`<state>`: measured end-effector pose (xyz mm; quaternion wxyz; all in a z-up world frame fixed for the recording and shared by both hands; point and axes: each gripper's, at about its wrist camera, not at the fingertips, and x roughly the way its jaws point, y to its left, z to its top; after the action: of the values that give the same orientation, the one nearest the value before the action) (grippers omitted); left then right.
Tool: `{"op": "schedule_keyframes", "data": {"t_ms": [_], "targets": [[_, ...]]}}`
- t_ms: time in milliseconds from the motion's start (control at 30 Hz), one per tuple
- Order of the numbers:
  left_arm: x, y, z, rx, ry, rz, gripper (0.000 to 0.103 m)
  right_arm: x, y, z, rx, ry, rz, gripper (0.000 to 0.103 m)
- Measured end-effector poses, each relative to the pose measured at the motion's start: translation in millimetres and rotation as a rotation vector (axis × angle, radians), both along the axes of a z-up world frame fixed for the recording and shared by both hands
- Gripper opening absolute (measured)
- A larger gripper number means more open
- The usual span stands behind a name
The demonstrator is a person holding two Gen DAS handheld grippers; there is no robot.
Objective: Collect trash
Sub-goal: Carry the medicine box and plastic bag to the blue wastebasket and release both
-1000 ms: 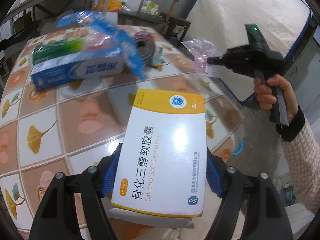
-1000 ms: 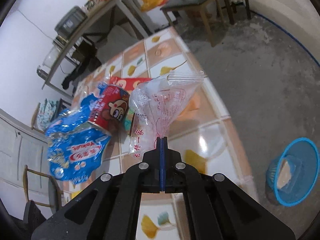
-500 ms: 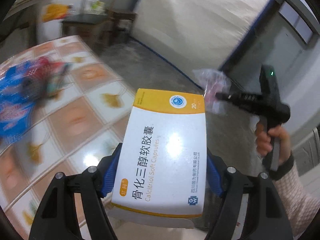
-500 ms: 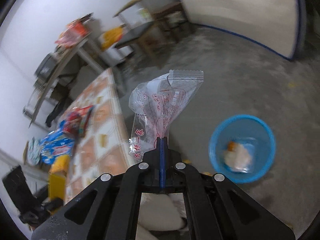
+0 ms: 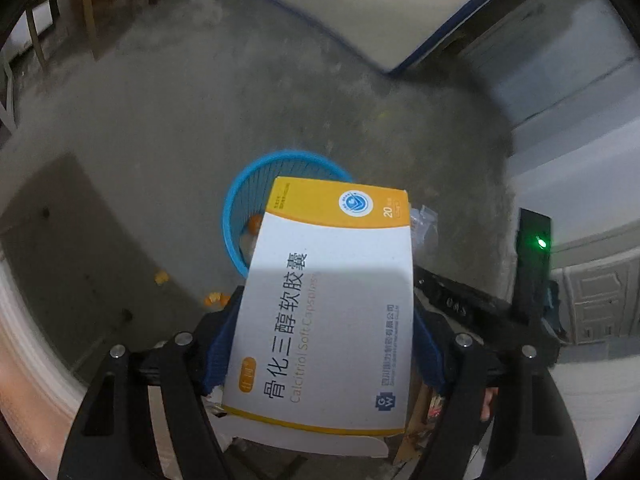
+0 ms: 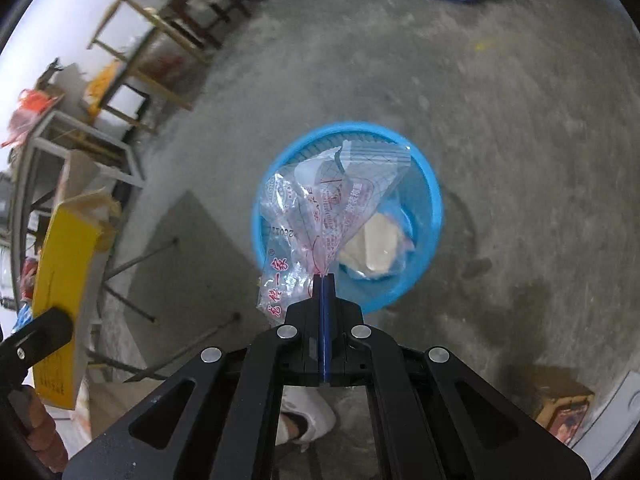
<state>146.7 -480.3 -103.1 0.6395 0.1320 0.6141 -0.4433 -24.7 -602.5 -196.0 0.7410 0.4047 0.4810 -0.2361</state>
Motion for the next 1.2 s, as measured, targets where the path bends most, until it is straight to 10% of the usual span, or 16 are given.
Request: {"op": "schedule_keyframes", "data": {"t_ms": [267, 400, 500, 900, 1200], "targets": [[19, -67, -77, 0.164, 0.004, 0.050, 0.076, 15, -38, -46, 0.013, 0.062, -0.023, 0.007], [30, -69, -101, 0.226, 0.000, 0.107, 0.085, 24, -47, -62, -0.006, 0.066, -0.007, 0.054], [30, -64, -106, 0.216, 0.036, 0.119, 0.085, 27, -49, -72, -0.037, 0.093, 0.008, 0.057], [21, -53, -74, 0.138, -0.012, 0.086, 0.085, 0, -53, -61, -0.032, 0.079, -0.038, 0.060], [-11, 3, 19, -0.048, -0.076, 0.010, 0.085, -4, -33, 4, -0.079, -0.041, -0.011, 0.075]]}}
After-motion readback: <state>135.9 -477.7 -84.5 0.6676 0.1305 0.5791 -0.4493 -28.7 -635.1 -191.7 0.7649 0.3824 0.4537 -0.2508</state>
